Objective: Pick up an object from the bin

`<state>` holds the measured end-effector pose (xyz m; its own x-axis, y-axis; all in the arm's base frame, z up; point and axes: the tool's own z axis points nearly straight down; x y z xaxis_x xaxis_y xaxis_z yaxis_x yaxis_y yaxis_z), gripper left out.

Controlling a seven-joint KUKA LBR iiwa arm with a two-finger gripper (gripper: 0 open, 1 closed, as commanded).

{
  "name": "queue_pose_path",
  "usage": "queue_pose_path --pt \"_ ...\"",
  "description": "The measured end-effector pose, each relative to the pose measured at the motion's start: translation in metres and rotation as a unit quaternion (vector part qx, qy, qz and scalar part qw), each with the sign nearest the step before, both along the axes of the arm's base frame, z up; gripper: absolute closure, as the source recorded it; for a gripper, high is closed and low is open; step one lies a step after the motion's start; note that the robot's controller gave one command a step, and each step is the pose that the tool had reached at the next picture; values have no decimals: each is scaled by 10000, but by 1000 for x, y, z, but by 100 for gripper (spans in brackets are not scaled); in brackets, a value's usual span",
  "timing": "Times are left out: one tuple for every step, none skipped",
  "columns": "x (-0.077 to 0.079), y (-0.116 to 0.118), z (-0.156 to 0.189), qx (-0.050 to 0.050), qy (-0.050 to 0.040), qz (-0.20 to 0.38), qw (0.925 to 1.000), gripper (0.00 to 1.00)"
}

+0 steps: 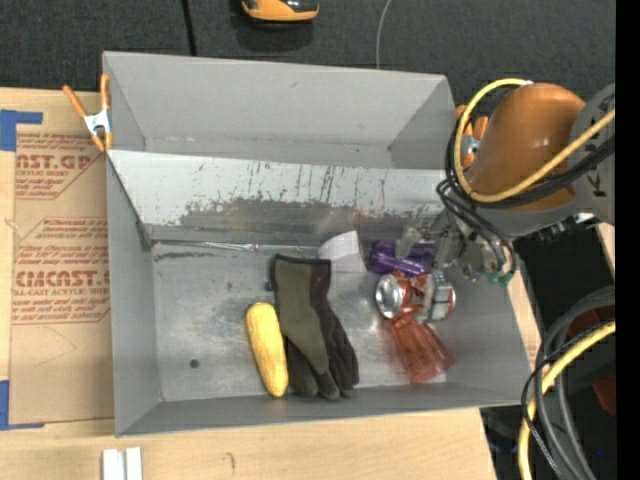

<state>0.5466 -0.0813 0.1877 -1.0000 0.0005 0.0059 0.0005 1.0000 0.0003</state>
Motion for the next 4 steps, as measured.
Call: queue_pose_path --pt "2 0 5 -4 -39 6 10000 0" --pt "32 -38 -24 -1 -62 -402 9992 0" --pt "39 -28 -59 -5 -44 -730 9973 0" --pt "45 -41 -59 1 -49 -824 9966 0"
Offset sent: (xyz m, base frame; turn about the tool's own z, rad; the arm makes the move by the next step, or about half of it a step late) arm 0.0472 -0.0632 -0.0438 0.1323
